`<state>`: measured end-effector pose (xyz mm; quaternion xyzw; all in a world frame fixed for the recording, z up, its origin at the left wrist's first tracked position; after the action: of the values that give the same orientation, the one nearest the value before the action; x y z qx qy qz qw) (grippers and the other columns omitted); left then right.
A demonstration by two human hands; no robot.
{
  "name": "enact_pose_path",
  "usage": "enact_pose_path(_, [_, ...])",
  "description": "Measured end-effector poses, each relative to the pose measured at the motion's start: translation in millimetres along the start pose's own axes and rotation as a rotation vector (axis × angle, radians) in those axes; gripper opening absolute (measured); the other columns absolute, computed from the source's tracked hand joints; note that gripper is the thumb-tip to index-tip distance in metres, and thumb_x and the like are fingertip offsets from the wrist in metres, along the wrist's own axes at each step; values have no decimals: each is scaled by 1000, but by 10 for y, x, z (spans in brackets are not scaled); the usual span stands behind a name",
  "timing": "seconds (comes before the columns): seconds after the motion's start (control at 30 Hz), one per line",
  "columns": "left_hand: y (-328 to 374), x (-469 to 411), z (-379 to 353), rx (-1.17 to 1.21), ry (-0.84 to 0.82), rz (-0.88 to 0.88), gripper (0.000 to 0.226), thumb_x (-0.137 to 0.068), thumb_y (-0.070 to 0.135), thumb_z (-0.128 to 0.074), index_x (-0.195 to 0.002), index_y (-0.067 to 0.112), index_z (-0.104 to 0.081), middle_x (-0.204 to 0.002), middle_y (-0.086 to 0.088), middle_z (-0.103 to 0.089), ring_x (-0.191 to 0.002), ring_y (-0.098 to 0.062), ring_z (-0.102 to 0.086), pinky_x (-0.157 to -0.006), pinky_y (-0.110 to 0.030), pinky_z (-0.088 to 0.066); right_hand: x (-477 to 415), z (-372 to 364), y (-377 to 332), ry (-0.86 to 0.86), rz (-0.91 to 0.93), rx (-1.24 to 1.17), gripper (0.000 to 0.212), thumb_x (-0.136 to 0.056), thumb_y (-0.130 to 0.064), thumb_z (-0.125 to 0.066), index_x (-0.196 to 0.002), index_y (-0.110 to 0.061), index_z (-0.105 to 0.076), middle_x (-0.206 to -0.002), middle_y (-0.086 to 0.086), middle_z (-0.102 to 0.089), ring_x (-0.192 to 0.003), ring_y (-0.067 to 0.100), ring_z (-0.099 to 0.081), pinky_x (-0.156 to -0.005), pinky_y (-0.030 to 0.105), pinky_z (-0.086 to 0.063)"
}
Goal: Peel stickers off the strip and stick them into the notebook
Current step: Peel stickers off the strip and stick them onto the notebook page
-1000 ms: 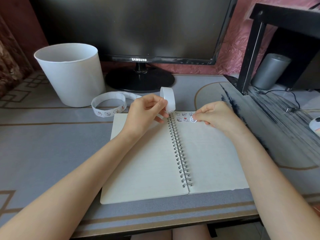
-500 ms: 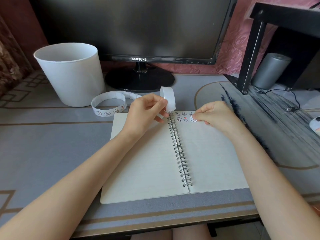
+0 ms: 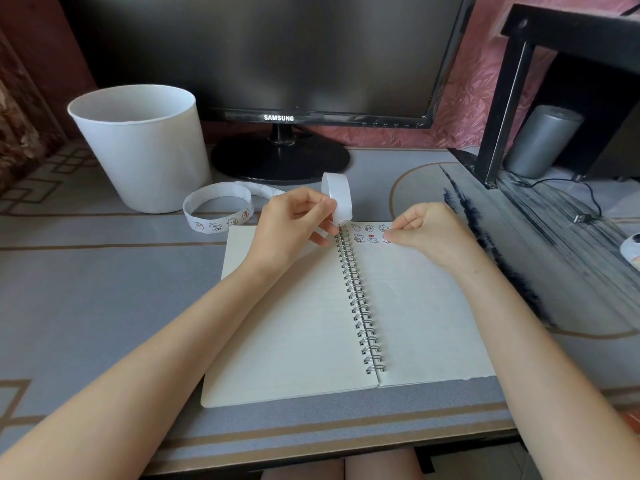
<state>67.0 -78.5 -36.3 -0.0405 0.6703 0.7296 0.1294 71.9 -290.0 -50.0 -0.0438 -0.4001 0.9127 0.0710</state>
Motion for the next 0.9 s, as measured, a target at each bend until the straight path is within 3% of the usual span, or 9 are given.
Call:
enact_pose_path(0.1, [-2, -2, 3, -2, 3, -1, 16, -95, 11, -57, -80, 7, -62, -64, 0, -64, -62, -12, -65, -56, -21, -53, -31, 17, 34, 18, -6, 19, 25, -74, -21, -79, -89, -18, -59, -74, -9, -55, -71, 12, -53, -64, 27, -41])
enact_pose_path(0.27, [8, 2, 1, -9, 4, -8, 16, -95, 11, -57, -80, 7, -62, -64, 0, -64, -62, -11, -65, -56, -22, -53, -58, 15, 72, 1, -13, -28, 16, -80, -20, -73, -77, -24, -57, -72, -8, -58, -70, 15, -55, -68, 29, -44])
enact_pose_path(0.4, [13, 1, 2, -1, 0, -8, 18, -95, 11, -57, -78, 8, -62, -62, 4, -63, -61, -11, -65, -55, -21, -52, -27, 3, 45, -19, 4, -35, 29, -70, -34, -81, -84, -21, -59, -74, -9, -56, -66, 8, -53, -59, 25, -38])
enact_pose_path(0.57, [11, 2, 3, -1, -4, -9, 18, -95, 12, -57, -77, 10, -62, -64, 1, -64, -63, -11, -66, -56, -21, -52, -52, -23, 66, -69, -18, -42, 29, -72, -19, -81, -88, -19, -58, -77, -7, -56, -69, 10, -53, -65, 25, -41])
enact_pose_path(0.67, [7, 2, 3, 2, -3, -9, 18, -94, 12, -57, -77, 10, -62, -64, 2, -64, -62, -10, -66, -55, -21, -52, -50, -15, 64, -86, -24, -66, 22, -79, -12, -74, -94, -15, -59, -77, -6, -56, -66, 9, -51, -59, 23, -38])
enact_pose_path(0.73, [1, 1, 1, 0, -4, -8, 18, -94, 12, -58, -76, 10, -62, -63, 3, -64, -62, -11, -66, -55, -21, -52, -41, -4, 64, -71, -30, -90, 19, -81, -18, -73, -95, -15, -59, -78, -6, -57, -64, 10, -51, -58, 23, -39])
enact_pose_path(0.83, [-2, 1, -4, -6, -5, -7, 18, -94, 12, -58, -76, 10, -62, -63, 2, -64, -63, -12, -66, -56, -22, -52, -36, 4, 56, -30, -22, -41, 33, -72, -35, -80, -92, -19, -60, -78, -8, -57, -68, 9, -53, -65, 26, -42])
enact_pose_path(0.9, [-1, 1, 2, -5, -3, -6, 18, -94, 12, -58, -77, 10, -62, -64, 2, -64, -63, -12, -66, -56, -22, -53, -29, -15, 42, -25, -13, 4, 37, -69, -36, -82, -92, -19, -59, -78, -9, -55, -70, 7, -53, -63, 26, -39])
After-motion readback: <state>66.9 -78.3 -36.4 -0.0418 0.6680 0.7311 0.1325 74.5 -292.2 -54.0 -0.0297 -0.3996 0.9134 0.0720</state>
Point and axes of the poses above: each hand's wrist, its own x-axis away from the middle knuckle, its own z-axis out of the back of the hand, y = z × x, the point moved 8 cm from there along -x, towards the middle knuckle
